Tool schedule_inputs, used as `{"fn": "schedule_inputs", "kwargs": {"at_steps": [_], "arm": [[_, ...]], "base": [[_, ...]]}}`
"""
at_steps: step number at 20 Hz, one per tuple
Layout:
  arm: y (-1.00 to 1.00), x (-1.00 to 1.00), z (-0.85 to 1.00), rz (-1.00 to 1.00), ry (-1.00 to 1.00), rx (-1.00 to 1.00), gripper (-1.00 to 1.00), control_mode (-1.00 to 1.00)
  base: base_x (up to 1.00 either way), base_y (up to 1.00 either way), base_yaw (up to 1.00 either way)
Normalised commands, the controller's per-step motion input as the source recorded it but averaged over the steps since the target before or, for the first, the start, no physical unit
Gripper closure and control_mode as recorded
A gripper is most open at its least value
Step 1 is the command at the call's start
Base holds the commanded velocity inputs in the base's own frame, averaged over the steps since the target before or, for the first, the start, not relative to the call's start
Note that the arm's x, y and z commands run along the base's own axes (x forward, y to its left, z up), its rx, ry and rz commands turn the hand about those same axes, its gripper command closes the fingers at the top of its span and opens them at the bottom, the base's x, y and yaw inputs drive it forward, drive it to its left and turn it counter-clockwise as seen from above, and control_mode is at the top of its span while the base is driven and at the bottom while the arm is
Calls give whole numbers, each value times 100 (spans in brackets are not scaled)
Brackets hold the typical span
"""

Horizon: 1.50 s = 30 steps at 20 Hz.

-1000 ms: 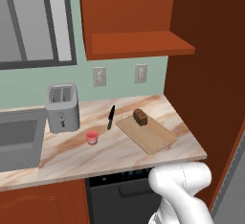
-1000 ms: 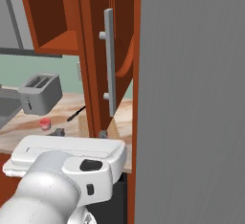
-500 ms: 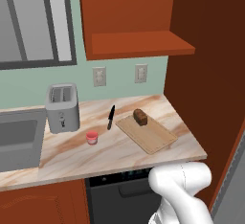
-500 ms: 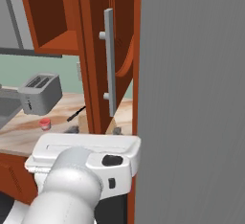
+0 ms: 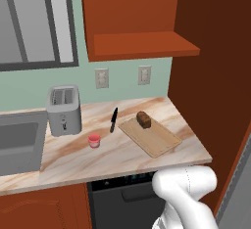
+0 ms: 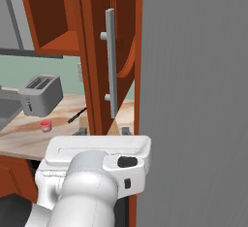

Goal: Pick the bread, place it on the cutting board, pick the jam, place it on the counter, and close the cabinet.

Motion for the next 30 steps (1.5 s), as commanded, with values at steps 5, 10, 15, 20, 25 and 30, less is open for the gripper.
{"fn": "schedule_inputs", "kwargs": {"at_steps": [5,10,15,20,25,30], "arm": [[-1,0,-1,9,-3,0,-100,-100],[0,1,0,11,-5,0,-100,-100],[0,3,0,10,-5,0,-100,-100],[10,5,0,6,-3,0,-100,-100],[22,0,0,3,-3,0,-100,-100],[28,0,0,3,-2,0,-100,-100]], "base": [[0,0,0],[0,0,0],[0,0,0],[0,0,0],[0,0,0],[0,0,0]]}}
